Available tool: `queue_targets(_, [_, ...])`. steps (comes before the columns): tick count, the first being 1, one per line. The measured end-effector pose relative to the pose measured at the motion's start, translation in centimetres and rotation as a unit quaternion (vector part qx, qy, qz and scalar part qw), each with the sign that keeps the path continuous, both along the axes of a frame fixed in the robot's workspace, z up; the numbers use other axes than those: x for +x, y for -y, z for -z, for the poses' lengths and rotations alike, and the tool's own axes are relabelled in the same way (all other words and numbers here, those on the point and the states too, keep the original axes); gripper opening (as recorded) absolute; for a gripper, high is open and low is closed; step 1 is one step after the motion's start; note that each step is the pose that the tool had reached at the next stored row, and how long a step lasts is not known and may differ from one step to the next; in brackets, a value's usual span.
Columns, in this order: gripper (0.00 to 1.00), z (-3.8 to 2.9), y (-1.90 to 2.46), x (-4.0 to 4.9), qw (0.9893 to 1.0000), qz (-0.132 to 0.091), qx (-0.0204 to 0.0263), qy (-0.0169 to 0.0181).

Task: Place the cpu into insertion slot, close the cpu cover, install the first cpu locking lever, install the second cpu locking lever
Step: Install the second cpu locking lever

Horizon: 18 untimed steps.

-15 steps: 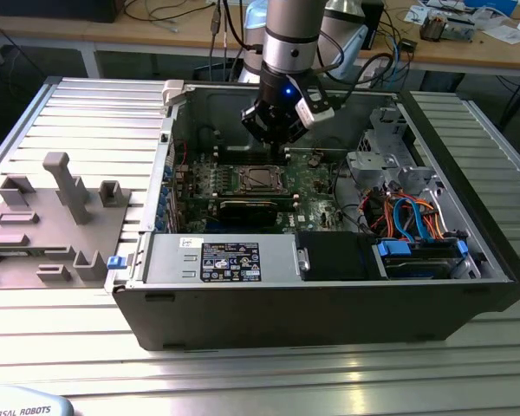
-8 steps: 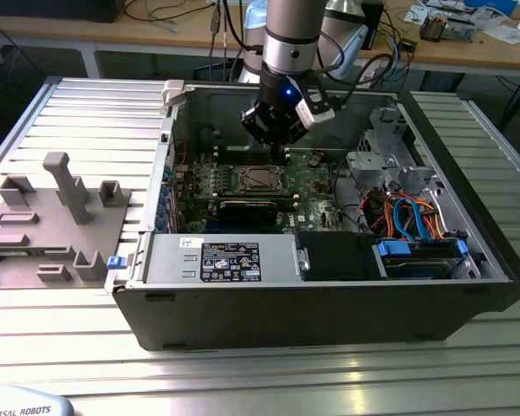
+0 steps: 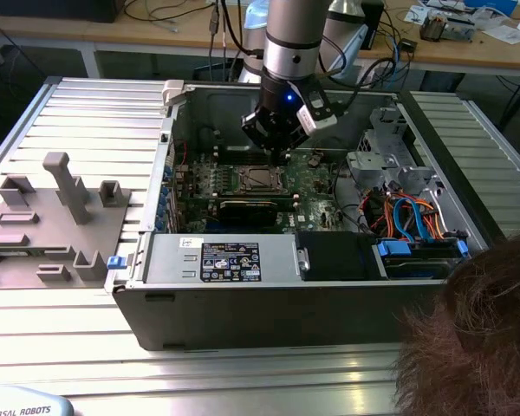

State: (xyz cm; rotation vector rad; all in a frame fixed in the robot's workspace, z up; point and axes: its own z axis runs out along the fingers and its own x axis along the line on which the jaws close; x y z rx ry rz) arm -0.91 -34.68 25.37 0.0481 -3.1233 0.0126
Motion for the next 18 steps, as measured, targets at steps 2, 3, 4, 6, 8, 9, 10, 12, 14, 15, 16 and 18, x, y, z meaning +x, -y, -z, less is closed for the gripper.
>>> queue_targets(2, [0.11, 0.00, 0.29, 0.00, 1.0000, 0.000, 0.0000, 0.0000])
queue_targets(3, [0.11, 0.01, 0.53, 0.00, 1.0000, 0.000, 0.0001, 0.0000])
queue_targets(4, [0.11, 0.00, 0.85, 0.00, 1.0000, 0.000, 0.0000, 0.0000])
queue_targets(6, [0.11, 0.00, 1.18, 0.00, 1.0000, 0.000, 0.0001, 0.0000])
queue_targets(8, [0.11, 0.00, 1.57, 0.00, 1.0000, 0.000, 0.0002, 0.0000])
queue_targets(9, [0.11, 0.00, 1.94, 0.00, 1.0000, 0.000, 0.0003, 0.0000])
queue_targets(10, [0.11, 0.00, 2.19, 0.00, 1.0000, 0.000, 0.0004, 0.0000])
queue_targets(12, [0.11, 0.00, 2.60, 0.00, 1.0000, 0.000, 0.0006, 0.0000])
queue_targets(14, [0.11, 0.00, 2.96, 0.00, 1.0000, 0.000, 0.0009, 0.0000])
queue_targets(15, [0.11, 0.00, 3.21, 0.00, 1.0000, 0.000, 0.0011, 0.0000])
queue_targets(16, [0.11, 0.00, 3.38, 0.00, 1.0000, 0.000, 0.0011, 0.0000])
queue_targets(18, [0.11, 0.01, 3.78, 0.00, 1.0000, 0.000, 0.0013, 0.0000])
